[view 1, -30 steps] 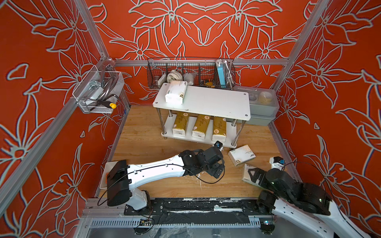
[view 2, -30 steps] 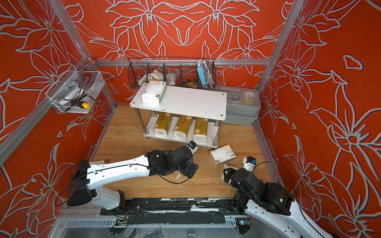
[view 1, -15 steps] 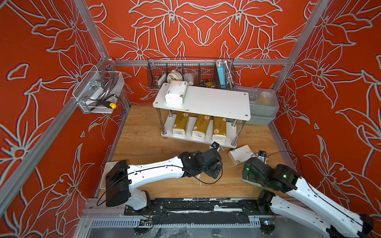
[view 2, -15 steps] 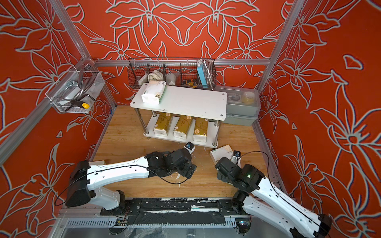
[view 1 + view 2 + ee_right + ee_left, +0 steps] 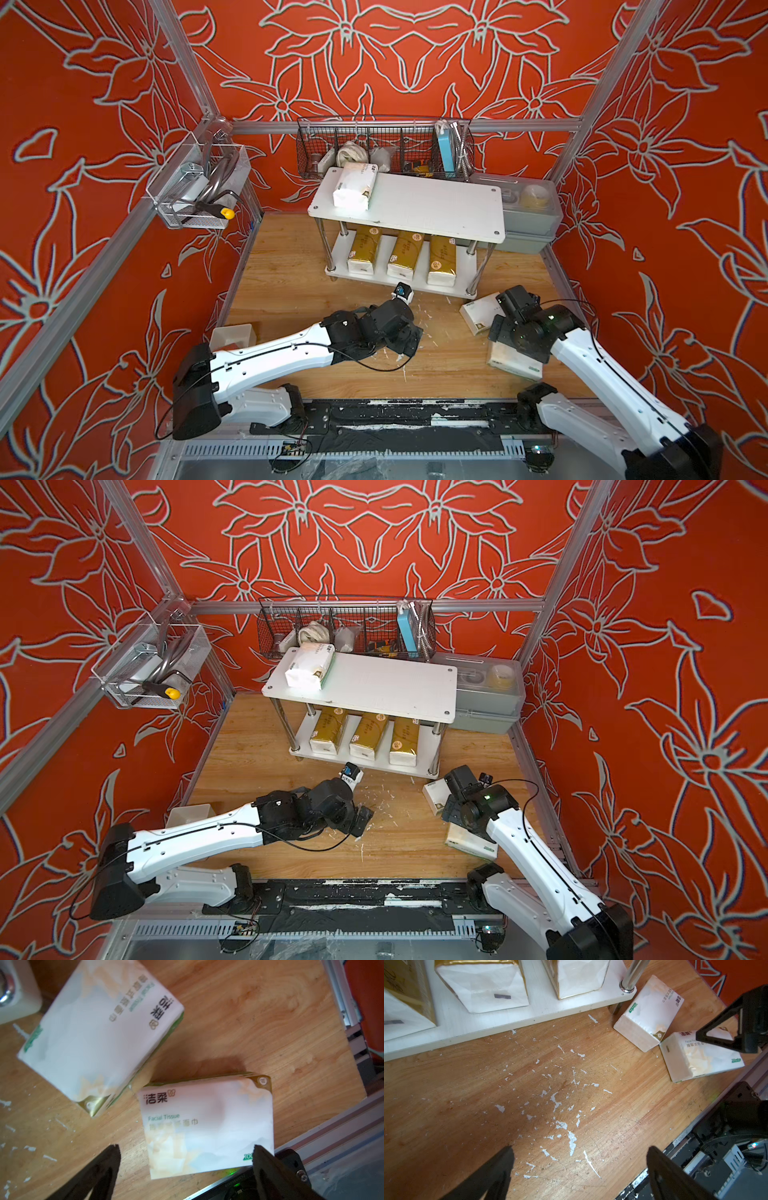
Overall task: Place the tissue boxes on the shelf by color
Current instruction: Pick up the box of tissues from the center of the board.
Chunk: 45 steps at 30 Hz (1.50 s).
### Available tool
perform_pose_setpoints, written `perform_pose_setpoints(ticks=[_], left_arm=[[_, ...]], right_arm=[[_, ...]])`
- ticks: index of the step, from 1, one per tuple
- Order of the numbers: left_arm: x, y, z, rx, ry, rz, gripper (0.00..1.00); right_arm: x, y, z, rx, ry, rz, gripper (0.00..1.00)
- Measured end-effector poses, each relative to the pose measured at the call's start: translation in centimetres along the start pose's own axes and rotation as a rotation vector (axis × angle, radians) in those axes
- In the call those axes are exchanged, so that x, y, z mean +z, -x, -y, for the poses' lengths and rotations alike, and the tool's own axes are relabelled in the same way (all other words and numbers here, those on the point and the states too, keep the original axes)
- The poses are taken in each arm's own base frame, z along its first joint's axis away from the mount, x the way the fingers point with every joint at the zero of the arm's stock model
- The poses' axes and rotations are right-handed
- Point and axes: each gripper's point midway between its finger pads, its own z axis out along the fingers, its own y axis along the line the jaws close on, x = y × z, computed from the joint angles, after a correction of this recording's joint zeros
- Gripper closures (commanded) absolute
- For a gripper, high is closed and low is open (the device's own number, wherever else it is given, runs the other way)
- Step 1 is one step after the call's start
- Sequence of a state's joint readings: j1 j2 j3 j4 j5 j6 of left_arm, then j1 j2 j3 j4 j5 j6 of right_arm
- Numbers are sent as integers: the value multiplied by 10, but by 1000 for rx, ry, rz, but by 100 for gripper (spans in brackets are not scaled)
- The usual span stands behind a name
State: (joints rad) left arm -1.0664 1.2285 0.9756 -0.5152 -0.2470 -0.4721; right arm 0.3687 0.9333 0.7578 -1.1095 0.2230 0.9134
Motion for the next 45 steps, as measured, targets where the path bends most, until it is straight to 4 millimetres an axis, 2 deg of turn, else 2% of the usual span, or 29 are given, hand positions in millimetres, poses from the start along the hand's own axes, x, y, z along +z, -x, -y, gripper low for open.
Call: perform_pose_setpoints(ticks=[11,15,19,24,30,39,45], left_arm=[[-1,-9,-1,-2,-20,-11,1],[-5,-7,-1,-5,-27,-1,1],[-11,-4,-1,-10,-37,16,1],[-16,-2,-2,-13,-44,27,1],[-18,-2,-2,-19,-46,31,1],[-18,-3,-2,-37,-46,29,1],[-14,-10,-5,-40,-36,12,1]], right_arm=[[5,22,46,315,-92,26,1],[16,24,61,412,-136,12,1],[27,25,68,468,-155,-10,1],[42,24,58,487,-115,-48,1],[58,6,37,500,-12,-139,1],[43,-4,12,532,168,-152,1],[37,-23,-3,516,240,-184,1]])
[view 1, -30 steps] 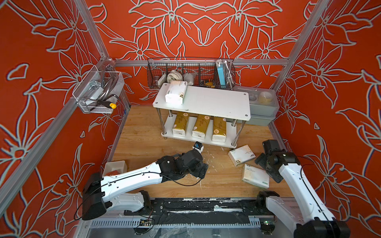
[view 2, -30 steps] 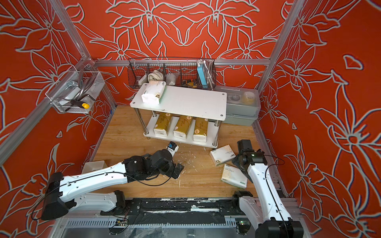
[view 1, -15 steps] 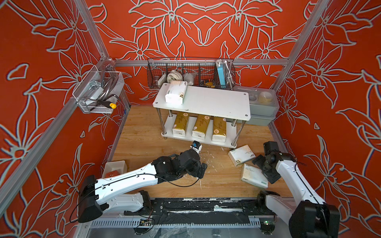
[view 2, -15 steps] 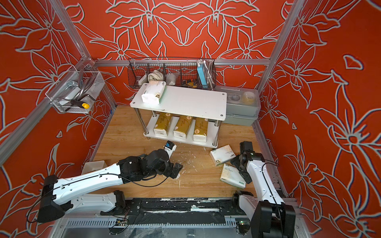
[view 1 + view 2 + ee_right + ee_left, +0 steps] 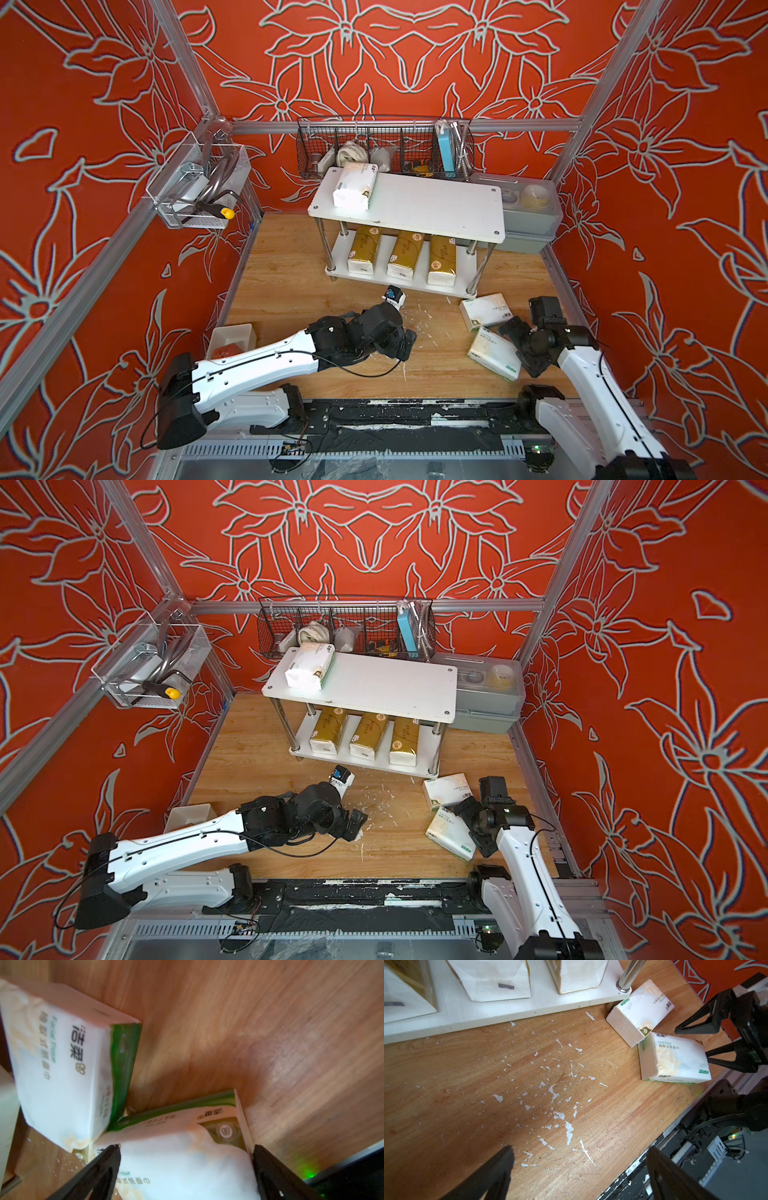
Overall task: Place the tissue boxes on the shelf by color
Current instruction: Pick up the box of tissues from the center of the board.
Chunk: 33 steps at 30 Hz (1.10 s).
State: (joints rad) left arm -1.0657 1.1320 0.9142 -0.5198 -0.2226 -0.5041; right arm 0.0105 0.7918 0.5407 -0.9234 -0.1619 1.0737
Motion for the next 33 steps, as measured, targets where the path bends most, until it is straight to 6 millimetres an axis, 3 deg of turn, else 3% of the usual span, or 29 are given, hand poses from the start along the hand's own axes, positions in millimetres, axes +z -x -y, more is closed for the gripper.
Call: perform_pose_setpoints(ticks=[19,28,33], left_arm=[[5,-8,-4,-38,11,-16,1],[4,-10,-8,-83,26,-17,1],[-2,-11,-12,-117,32,-3,1]], right_arm=[[0,-47,-25,-91,61,-103,1],[7,-78,-46,-182,72,-148,1],[8,-99,-69,-267,79,-160,1]])
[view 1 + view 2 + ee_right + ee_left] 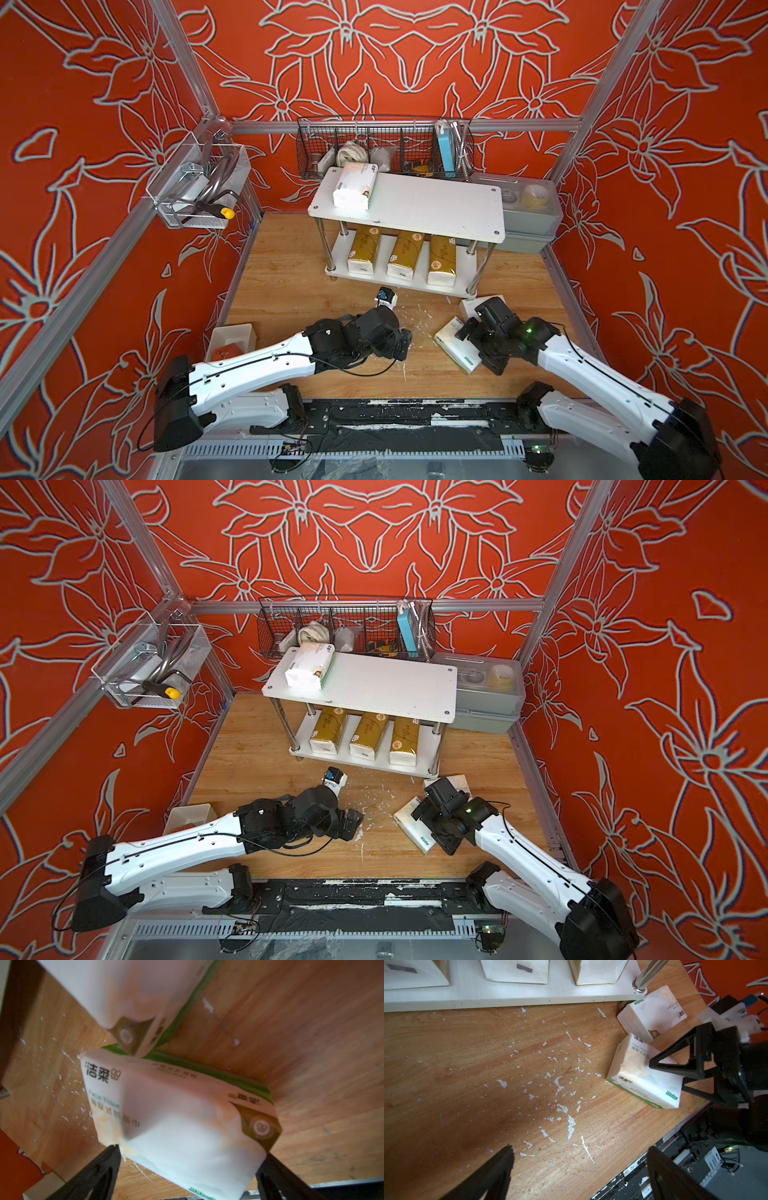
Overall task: Place the tissue boxes on the shelf by color
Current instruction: Pick up the box of tissues from the center of the board.
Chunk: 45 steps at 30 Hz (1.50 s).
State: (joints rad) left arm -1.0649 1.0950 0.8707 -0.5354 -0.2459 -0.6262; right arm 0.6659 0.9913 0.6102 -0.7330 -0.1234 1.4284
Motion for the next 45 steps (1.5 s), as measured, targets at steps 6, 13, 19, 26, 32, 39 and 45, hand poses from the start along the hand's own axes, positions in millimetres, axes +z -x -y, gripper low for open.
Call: perform_pose_setpoints(ticks=[6,13,19,26,32,39,45], left_arm=[[-4,0,-8,-36,13,9,1],[-15,6,-19,-76,31,39,1],[-31,14,-31,-109,34,79,1],[-42,15,-49,-143,65,86,1],[-43,10,-58,-180,64,61,1],[-30,-8,-58,-199,45,-34,1],[-22,-19,-59,-219,35,-80,1]], right_arm=[[4,-24,-46,-135,28,-13,1],[-8,-43,-91,-332,69,2,1],[-42,-28,-97,-534,86,109,1],[-72,-4,-92,-884,8,246,1],[-62,-5,-86,-1102,-56,218,1],[-29,-17,-69,-1188,-99,114,1],[-13,-21,-67,-1187,-104,83,1]])
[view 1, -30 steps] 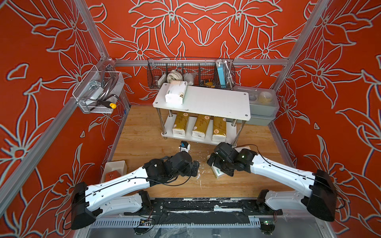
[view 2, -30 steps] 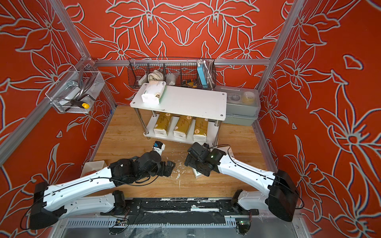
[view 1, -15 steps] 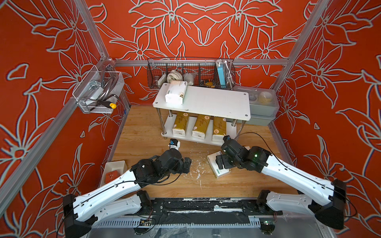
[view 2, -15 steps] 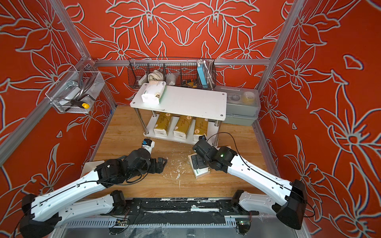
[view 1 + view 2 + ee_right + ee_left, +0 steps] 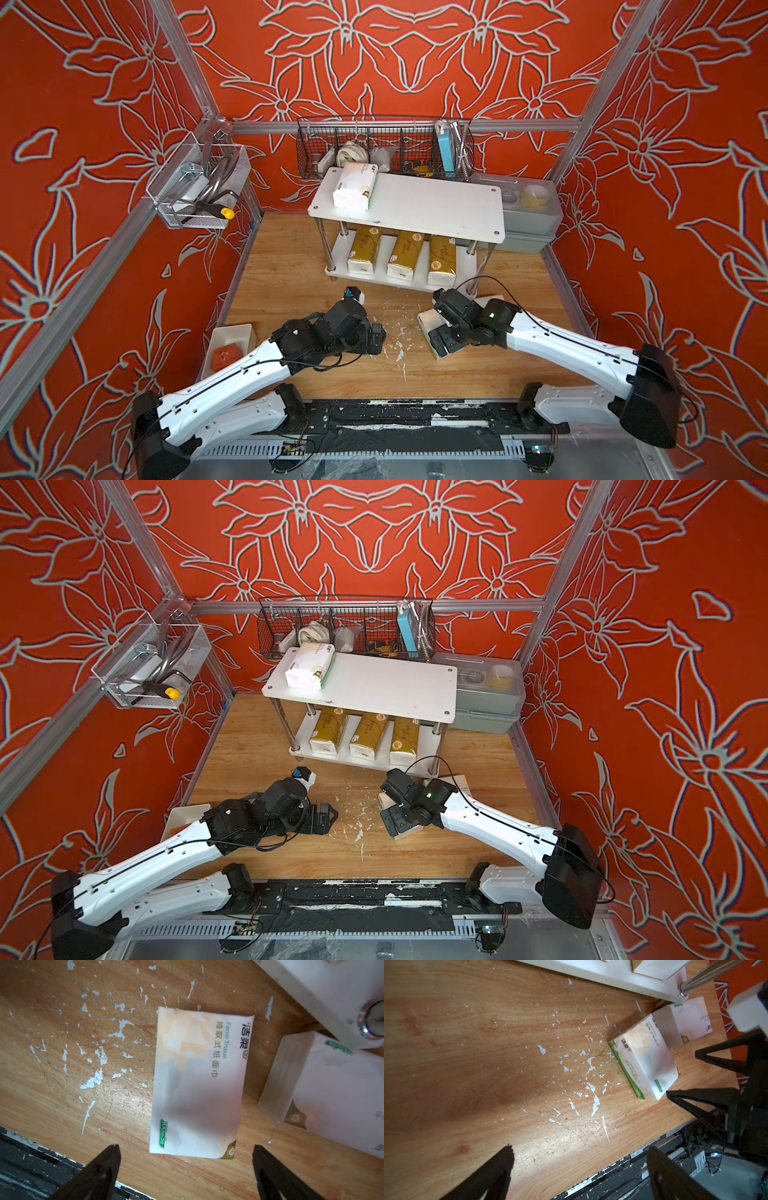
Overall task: Place the tissue boxes on the shelf by color
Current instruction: Pick up the box of tissues from the center of the board.
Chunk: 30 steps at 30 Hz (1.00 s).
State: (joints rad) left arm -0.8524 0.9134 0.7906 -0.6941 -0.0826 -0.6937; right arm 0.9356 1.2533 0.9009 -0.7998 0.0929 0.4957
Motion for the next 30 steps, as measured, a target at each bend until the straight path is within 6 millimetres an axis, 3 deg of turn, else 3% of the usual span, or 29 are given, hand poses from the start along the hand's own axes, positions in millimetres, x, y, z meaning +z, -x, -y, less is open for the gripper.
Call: perform_pose_setpoints(ticks=[9,19,30], left_arm=[[5,-7,0,-22,-15,-26,1],[5,-5,2,-34,-27,-23,1],[9,-4,5,-36,-30,-25,1]], right_arm=[[18,4,-1,15,-24,-9,1],[45,-11,15,53,-63,-66,1],[67,-19,10,68,-33,-115,5]])
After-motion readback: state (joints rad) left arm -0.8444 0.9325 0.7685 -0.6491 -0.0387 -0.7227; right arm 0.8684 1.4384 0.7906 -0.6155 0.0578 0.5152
